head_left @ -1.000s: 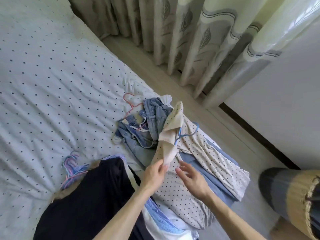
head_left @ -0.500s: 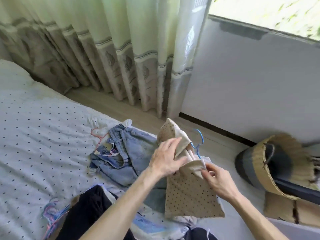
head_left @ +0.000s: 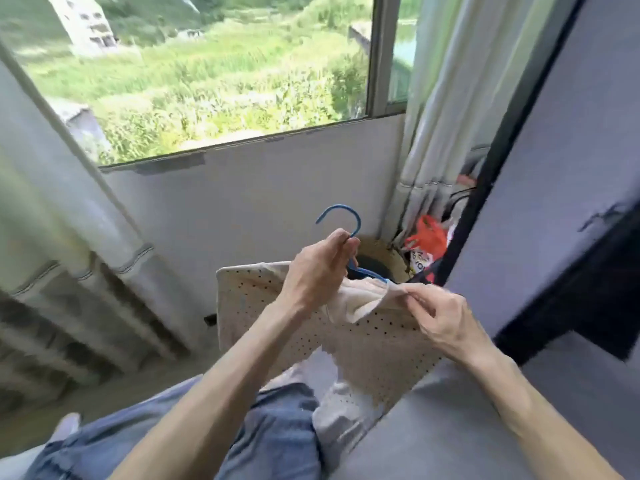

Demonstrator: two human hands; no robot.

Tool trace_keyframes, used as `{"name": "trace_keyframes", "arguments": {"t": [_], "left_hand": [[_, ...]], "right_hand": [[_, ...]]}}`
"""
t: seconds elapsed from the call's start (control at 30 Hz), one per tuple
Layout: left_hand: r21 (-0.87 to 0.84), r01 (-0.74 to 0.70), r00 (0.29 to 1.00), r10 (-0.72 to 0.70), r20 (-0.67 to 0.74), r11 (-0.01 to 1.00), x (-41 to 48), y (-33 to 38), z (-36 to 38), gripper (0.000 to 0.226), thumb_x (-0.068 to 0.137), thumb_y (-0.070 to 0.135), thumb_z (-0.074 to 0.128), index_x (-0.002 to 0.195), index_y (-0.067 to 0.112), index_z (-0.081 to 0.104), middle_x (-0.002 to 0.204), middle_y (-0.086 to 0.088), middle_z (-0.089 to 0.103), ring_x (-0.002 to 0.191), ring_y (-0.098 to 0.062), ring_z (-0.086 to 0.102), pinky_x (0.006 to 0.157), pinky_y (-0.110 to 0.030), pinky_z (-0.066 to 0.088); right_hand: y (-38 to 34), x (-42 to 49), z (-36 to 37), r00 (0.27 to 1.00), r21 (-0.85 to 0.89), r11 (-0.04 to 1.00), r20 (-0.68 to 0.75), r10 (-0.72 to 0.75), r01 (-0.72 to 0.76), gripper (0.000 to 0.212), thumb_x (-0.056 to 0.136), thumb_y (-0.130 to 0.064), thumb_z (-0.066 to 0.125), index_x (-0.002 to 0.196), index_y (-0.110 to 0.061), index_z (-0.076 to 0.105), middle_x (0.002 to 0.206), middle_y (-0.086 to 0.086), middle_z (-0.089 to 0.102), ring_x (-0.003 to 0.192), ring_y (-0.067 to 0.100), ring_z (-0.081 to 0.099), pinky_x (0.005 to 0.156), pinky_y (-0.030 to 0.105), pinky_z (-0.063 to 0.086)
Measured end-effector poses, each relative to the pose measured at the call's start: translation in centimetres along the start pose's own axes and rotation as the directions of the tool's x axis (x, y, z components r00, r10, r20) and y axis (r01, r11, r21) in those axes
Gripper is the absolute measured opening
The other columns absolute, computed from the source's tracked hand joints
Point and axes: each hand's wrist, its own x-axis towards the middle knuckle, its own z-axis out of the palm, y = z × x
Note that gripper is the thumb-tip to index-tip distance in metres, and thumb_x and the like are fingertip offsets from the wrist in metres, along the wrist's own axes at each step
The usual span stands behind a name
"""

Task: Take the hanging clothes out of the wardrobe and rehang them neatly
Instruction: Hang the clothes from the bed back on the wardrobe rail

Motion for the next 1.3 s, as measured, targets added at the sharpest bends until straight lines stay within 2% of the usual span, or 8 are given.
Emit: {"name": "trace_keyframes", "arguments": {"t": [0.2, 0.47, 0.6, 0.7, 0.87, 1.13, 1.23, 1.3], "left_hand": [[-0.127, -0.158, 0.987, 0.162, 0.022, 0.979, 1.8, 13.0, 8.2, 0.032, 0.103, 0.042, 0.043, 0.079, 0.024, 0.053, 0.065, 0.019, 0.063, 0.06, -0.013, 0.06, 0.063, -0.036, 0.055], [-0.348, -0.215, 0.948, 0.281, 0.152, 0.913, 0.5, 24.6, 18.6, 0.033, 0.106, 0.034, 0.042, 0.082, 0.019, 0.058, 0.075, 0.008, 0.071, 0.063, -0.009, 0.064, 0.062, -0.021, 0.051], [-0.351, -0.217, 0.929, 0.303, 0.211, 0.911, 0.7, 28.0, 23.3, 0.035, 0.105, 0.038, 0.042, 0.082, 0.018, 0.059, 0.076, 0.008, 0.072, 0.067, -0.011, 0.068, 0.069, -0.028, 0.055], [-0.338, -0.235, 0.905, 0.332, 0.267, 0.911, 1.2, 30.1, 26.4, 0.036, 0.105, 0.037, 0.041, 0.077, 0.022, 0.058, 0.074, 0.011, 0.071, 0.071, -0.012, 0.068, 0.073, -0.029, 0.054], [-0.376, -0.227, 0.849, 0.372, 0.376, 0.898, 2.0, 34.1, 30.3, 0.035, 0.105, 0.036, 0.039, 0.082, 0.021, 0.061, 0.076, 0.008, 0.072, 0.076, -0.007, 0.066, 0.072, -0.024, 0.051], [-0.337, -0.245, 0.663, 0.411, 0.626, 0.909, 6.2, 37.2, 34.5, 0.034, 0.106, 0.036, 0.032, 0.118, 0.022, 0.061, 0.108, 0.009, 0.069, 0.095, -0.017, 0.063, 0.092, -0.031, 0.048], [-0.304, -0.295, 0.58, 0.423, 0.696, 0.906, 7.8, 37.4, 34.9, 0.029, 0.104, 0.021, 0.037, 0.082, 0.034, 0.048, 0.097, 0.001, 0.059, 0.091, -0.018, 0.051, 0.077, -0.025, 0.043], [-0.305, -0.341, 0.515, 0.448, 0.731, 0.889, 8.9, 37.0, 34.7, 0.031, 0.104, 0.02, 0.04, 0.084, 0.041, 0.049, 0.102, 0.004, 0.06, 0.097, -0.016, 0.051, 0.074, -0.008, 0.037]], "right_hand": [[4.8, -9.1, -12.1, 0.96, -0.101, 0.98, -0.239, 0.146, -0.174, 0.029, 0.1, -0.051, 0.048, 0.119, -0.036, 0.064, 0.106, -0.016, 0.068, 0.094, 0.006, 0.064, 0.083, 0.029, 0.055], [10.0, -20.9, -23.9, 0.86, -0.409, 0.793, -0.436, 0.264, -0.451, 0.023, 0.101, -0.037, 0.048, 0.108, -0.033, 0.07, 0.094, -0.017, 0.065, 0.089, 0.013, 0.048, 0.078, 0.031, 0.047], [10.9, -24.1, -27.6, 0.83, -0.272, 0.787, -0.262, 0.492, -0.553, 0.022, 0.102, -0.04, 0.044, 0.114, -0.041, 0.063, 0.104, -0.019, 0.066, 0.097, 0.008, 0.06, 0.083, 0.03, 0.049], [10.9, -25.9, -29.7, 0.787, -0.144, 0.774, -0.135, 0.602, -0.617, 0.016, 0.101, -0.041, 0.048, 0.11, -0.045, 0.061, 0.092, -0.021, 0.065, 0.084, -0.003, 0.058, 0.078, 0.022, 0.047], [10.2, -27.5, -31.1, 0.791, 0.319, 0.747, 0.015, 0.611, -0.583, 0.007, 0.1, -0.024, 0.059, 0.104, -0.021, 0.064, 0.074, -0.012, 0.059, 0.059, 0.003, 0.044, 0.06, 0.019, 0.039], [11.2, -25.2, -30.1, 0.735, 0.508, 0.67, -0.102, 0.671, -0.541, 0.016, 0.098, -0.021, 0.062, 0.109, -0.009, 0.066, 0.081, -0.003, 0.061, 0.055, 0.007, 0.039, 0.056, 0.021, 0.037], [12.0, -23.3, -29.3, 0.665, 0.518, 0.639, -0.166, 0.728, -0.569, 0.012, 0.099, -0.013, 0.06, 0.107, -0.005, 0.064, 0.073, -0.006, 0.059, 0.051, 0.007, 0.039, 0.052, 0.021, 0.036], [12.8, -21.9, -28.7, 0.617, 0.538, 0.617, -0.211, 0.758, -0.574, 0.01, 0.099, -0.01, 0.058, 0.105, -0.004, 0.063, 0.07, -0.005, 0.058, 0.049, 0.007, 0.039, 0.05, 0.021, 0.035]]}}
